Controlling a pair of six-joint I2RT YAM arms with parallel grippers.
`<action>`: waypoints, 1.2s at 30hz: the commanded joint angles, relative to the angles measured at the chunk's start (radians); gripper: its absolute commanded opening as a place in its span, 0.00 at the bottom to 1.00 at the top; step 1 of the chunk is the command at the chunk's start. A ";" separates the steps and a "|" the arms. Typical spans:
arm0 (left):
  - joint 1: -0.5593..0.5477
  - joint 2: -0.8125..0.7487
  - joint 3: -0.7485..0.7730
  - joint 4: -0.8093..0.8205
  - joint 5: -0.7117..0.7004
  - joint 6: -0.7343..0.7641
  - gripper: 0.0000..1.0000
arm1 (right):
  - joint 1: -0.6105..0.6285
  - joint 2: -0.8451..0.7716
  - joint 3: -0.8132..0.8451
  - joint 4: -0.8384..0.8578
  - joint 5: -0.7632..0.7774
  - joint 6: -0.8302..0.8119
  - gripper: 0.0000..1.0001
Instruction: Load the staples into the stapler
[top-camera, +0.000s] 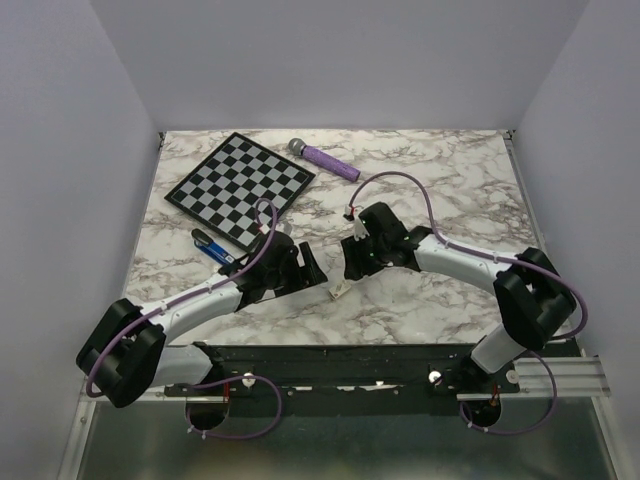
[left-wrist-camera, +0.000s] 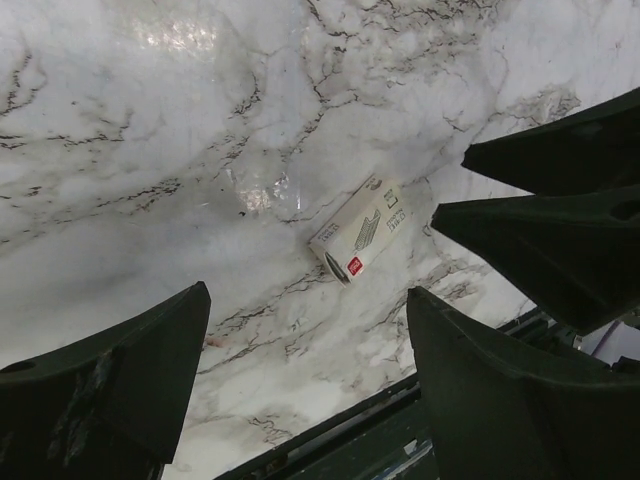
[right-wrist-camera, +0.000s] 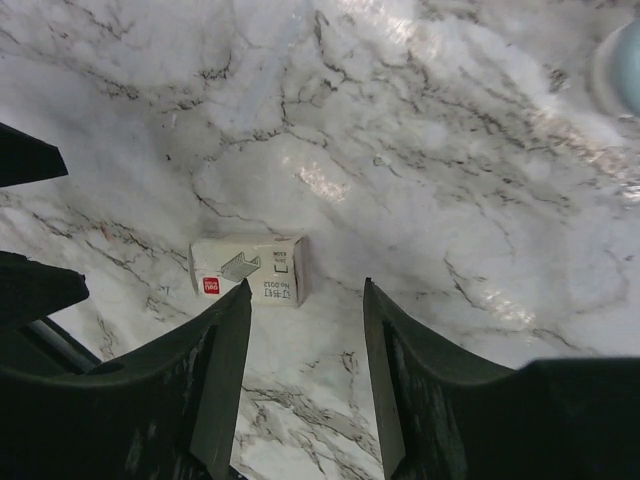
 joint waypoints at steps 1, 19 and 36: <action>-0.020 0.030 0.006 0.030 -0.019 -0.040 0.87 | -0.021 0.059 -0.026 0.083 -0.175 0.060 0.56; -0.023 0.070 0.021 0.016 0.003 -0.029 0.83 | -0.029 0.154 -0.055 0.160 -0.253 0.100 0.30; -0.029 0.152 0.095 0.023 0.032 0.007 0.74 | -0.029 0.052 -0.151 0.241 -0.103 0.246 0.01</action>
